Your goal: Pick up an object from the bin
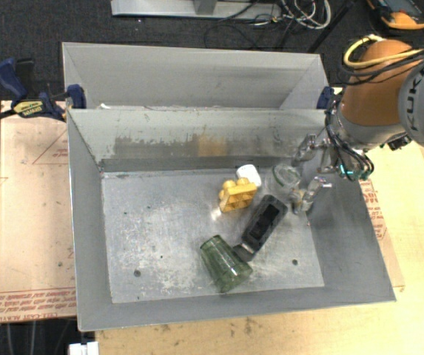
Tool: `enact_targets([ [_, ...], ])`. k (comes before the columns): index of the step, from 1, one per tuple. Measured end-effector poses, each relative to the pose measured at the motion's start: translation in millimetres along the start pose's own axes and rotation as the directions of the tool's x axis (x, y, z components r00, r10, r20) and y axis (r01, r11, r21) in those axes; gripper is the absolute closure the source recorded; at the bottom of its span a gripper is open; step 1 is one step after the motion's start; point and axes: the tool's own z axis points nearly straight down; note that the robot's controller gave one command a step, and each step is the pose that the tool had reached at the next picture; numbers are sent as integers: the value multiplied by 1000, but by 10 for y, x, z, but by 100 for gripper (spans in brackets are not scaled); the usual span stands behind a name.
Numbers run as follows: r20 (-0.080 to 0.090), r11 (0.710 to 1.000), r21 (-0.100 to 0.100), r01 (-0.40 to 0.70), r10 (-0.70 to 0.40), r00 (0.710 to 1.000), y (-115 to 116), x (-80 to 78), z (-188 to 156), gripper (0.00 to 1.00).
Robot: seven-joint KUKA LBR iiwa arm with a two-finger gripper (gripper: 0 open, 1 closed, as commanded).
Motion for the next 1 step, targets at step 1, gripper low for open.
enact_targets([
  [1, 8, 1000, 1, 2, -2, 1000, 3, -20, -52, 0],
])
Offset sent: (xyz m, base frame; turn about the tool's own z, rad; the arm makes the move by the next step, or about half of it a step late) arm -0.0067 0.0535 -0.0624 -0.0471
